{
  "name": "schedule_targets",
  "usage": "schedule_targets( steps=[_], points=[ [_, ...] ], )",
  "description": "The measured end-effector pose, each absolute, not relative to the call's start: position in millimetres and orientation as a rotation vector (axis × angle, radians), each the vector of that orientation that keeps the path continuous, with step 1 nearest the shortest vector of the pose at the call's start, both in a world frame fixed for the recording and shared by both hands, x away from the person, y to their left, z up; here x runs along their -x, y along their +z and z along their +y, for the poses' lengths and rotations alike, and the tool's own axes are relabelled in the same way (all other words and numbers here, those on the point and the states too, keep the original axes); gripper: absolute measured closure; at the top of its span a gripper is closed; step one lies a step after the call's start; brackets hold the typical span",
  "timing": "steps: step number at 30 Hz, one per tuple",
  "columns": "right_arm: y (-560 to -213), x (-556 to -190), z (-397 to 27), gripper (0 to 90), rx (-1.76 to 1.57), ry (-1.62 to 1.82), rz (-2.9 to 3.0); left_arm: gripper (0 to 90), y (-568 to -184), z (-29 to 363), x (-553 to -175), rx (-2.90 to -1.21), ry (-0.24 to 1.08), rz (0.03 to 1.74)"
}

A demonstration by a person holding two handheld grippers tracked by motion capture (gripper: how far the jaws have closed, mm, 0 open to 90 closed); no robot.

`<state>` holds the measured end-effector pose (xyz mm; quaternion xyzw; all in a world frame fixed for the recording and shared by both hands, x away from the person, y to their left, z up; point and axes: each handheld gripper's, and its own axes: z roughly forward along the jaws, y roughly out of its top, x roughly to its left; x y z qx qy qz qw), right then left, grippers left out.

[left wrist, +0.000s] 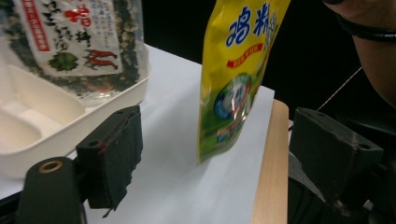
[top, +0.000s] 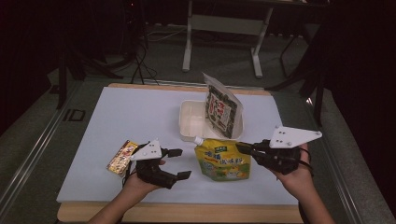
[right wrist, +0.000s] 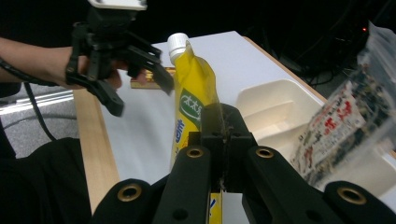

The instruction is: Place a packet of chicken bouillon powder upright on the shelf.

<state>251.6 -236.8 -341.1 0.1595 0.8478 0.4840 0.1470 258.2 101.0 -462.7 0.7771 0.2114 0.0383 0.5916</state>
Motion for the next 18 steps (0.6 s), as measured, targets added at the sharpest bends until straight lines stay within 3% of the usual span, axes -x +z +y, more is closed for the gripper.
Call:
schedule_targets(
  steps=[5,12,18],
  points=[
    [-342,-252,-231,90.0,-0.436,1.406,2.455,25.7,-453,87,-264,-1.81,0.096,0.451],
    [-346,-252,-224,90.0,-0.421,1.389,2.486,54.7,-441,76,-271,-1.814,0.05,0.397],
    [-346,-252,-223,90.0,-0.413,1.389,2.49,72.5,-440,77,-278,-1.821,-0.012,0.35]
  ],
)
